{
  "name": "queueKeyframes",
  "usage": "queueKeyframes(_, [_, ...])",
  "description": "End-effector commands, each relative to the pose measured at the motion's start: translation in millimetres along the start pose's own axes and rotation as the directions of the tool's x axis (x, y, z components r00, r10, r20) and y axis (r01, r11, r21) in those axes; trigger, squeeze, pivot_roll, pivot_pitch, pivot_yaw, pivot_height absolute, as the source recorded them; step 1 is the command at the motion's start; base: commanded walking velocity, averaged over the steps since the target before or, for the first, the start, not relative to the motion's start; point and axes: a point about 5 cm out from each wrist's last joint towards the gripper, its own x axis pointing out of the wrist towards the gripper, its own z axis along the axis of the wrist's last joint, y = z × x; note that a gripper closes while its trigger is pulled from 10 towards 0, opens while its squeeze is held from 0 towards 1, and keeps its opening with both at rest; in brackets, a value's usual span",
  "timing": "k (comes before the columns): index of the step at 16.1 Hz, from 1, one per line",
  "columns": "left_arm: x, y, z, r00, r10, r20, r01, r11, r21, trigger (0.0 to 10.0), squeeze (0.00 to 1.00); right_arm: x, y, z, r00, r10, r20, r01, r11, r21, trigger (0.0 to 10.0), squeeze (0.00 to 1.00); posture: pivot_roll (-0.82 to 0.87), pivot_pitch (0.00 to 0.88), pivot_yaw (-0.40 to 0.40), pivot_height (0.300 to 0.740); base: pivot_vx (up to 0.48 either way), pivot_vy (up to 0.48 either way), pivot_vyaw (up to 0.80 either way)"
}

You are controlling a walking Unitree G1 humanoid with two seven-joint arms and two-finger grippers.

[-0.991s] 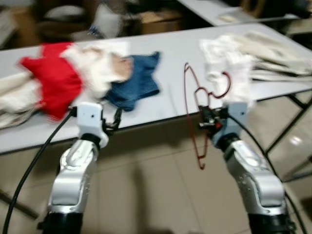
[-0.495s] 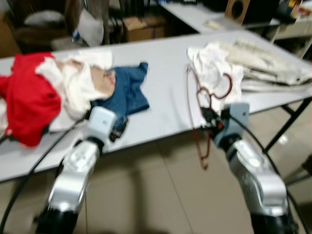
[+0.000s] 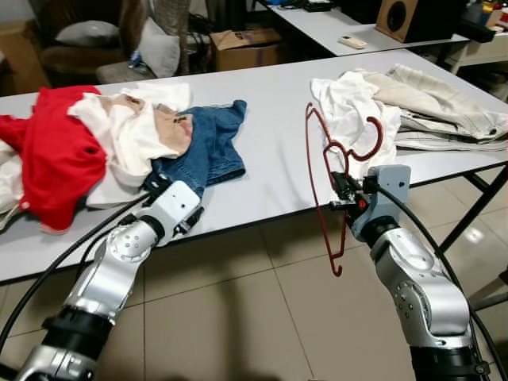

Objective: Hang hanger

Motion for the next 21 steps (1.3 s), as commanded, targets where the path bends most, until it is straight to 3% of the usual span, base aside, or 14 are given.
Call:
queueKeyframes(1, [4.8,1.7,-1,0.999,-0.031,-0.017,0.032,0.996,0.087,10.0,0.00,-1.5,-2.2,4,1.000,-0.013,0.019,0.013,1.000,-0.010,10.0,0.00,-0.12,0.000,0.039,0.740,0.000,0.000,0.00])
queueKeyframes(4, [11.0,2.1,-15,0.996,-0.029,-0.090,0.044,0.984,0.171,10.0,0.00,-3.0,-2.1,4,1.000,-0.019,0.020,0.019,1.000,-0.011,10.0,0.00,-0.13,0.000,0.047,0.740,0.000,0.000,0.00])
queueKeyframes(7, [16.4,9.3,-19,0.994,0.046,-0.098,-0.024,0.976,0.215,10.0,0.00,-3.0,-2.4,3,0.999,-0.026,0.020,0.026,1.000,-0.009,10.0,0.00,-0.13,0.000,0.046,0.740,0.000,0.000,0.00])
queueKeyframes(8, [18.4,12.3,-19,0.993,0.065,-0.098,-0.041,0.971,0.234,9.3,0.00,-1.7,-1.0,2,0.999,-0.025,0.019,0.025,1.000,-0.009,10.0,0.00,-0.13,0.000,0.051,0.740,0.000,0.000,0.00])
queueKeyframes(9, [19.2,17.2,-19,0.992,0.091,-0.089,-0.067,0.966,0.251,5.7,0.00,-1.3,0.8,4,0.999,-0.022,0.026,0.022,1.000,-0.007,10.0,0.00,-0.13,0.000,0.058,0.740,0.000,0.000,0.00])
queueKeyframes(10, [19.1,21.2,-17,0.990,0.114,-0.077,-0.091,0.962,0.256,5.7,0.00,-1.8,1.7,5,0.999,-0.021,0.030,0.021,1.000,-0.005,10.0,0.00,-0.12,0.000,0.057,0.740,0.000,0.000,0.00])
queueKeyframes(11, [18.7,22.7,-16,0.990,0.123,-0.067,-0.103,0.962,0.252,3.3,0.00,-2.9,0.9,4,0.999,-0.026,0.029,0.026,1.000,0.000,10.0,0.00,-0.12,0.000,0.056,0.740,0.000,0.000,0.00])
queueKeyframes(12, [18.9,23.6,-15,0.990,0.128,-0.056,-0.110,0.962,0.250,0.0,0.00,-4.4,-0.1,1,0.999,-0.031,0.021,0.031,1.000,0.004,10.0,0.00,-0.12,0.000,0.052,0.740,0.000,0.000,0.00])
queueKeyframes(21, [22.0,23.0,-15,0.992,0.127,-0.022,-0.120,0.972,0.202,0.0,0.00,-0.2,0.3,2,0.999,-0.028,0.024,0.028,0.999,0.015,10.0,0.00,-0.11,0.000,0.047,0.740,0.000,0.000,0.00])
